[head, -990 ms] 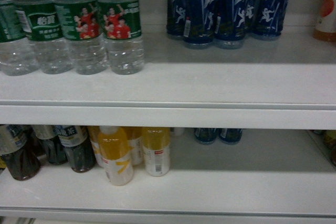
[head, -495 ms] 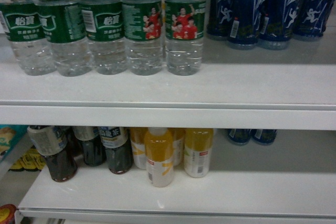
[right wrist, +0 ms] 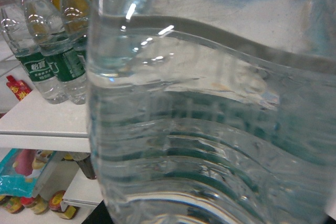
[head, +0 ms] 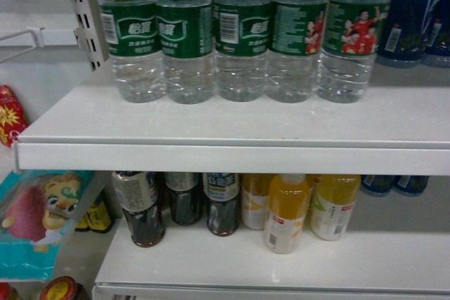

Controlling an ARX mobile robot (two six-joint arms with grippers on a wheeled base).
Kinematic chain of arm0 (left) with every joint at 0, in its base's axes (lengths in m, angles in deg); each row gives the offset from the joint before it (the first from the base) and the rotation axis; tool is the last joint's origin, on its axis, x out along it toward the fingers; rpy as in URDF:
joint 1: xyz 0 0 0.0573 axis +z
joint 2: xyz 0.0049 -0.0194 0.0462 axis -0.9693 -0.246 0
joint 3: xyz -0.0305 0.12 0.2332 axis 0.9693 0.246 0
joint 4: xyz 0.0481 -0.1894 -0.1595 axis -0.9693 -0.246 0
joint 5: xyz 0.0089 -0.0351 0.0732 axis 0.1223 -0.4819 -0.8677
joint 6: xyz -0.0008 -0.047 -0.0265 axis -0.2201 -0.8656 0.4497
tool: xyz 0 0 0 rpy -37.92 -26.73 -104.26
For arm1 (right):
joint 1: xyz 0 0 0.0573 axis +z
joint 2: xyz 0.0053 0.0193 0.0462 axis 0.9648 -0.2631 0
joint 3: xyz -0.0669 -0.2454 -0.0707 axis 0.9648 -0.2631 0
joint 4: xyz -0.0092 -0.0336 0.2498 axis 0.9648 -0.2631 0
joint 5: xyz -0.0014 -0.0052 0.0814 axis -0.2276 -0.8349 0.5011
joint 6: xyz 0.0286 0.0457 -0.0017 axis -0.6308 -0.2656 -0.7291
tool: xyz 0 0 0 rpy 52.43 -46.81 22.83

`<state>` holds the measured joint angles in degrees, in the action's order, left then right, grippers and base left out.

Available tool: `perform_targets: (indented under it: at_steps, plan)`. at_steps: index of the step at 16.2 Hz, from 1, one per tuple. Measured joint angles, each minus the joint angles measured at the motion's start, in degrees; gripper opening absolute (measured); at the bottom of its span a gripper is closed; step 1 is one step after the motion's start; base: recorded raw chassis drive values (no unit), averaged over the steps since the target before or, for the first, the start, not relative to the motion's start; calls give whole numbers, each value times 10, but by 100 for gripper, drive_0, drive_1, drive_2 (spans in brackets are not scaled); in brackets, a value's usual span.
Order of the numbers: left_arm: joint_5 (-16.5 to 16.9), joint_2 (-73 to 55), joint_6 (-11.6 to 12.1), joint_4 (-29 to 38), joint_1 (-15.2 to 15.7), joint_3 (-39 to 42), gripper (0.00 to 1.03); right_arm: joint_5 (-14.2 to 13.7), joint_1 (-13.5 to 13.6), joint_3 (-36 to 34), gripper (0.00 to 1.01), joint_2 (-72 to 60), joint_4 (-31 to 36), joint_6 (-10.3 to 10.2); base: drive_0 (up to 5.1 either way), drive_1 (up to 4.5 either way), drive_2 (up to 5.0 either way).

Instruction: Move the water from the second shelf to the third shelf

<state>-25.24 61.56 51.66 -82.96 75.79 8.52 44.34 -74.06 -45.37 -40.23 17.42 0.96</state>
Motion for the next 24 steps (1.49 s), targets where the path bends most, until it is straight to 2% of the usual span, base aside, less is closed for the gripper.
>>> perform_targets:
  at_steps: [8, 12, 13, 21, 23, 24]
  plan:
    - [0, 0, 0, -1, 0, 0, 98, 1, 0, 0, 42, 0, 0, 0, -453, 221, 221]
    - [-1, 0, 0, 0, 0, 0, 98, 9, 0, 0, 42, 0, 0, 0, 0, 0, 0]
    - [-2, 0, 0, -1, 0, 0, 98, 0, 0, 0, 42, 0, -2, 0, 0, 0, 0]
    - [0, 0, 0, 0, 0, 0, 98, 0, 0, 0, 42, 0, 0, 0, 0, 0, 0]
    - [0, 0, 0, 0, 0, 0, 98, 33, -6, -7, 42, 0, 37, 12, 0, 0, 0]
    - [0, 0, 0, 0, 0, 0, 98, 31, 7, -7, 42, -8, 57, 26, 0, 0, 0]
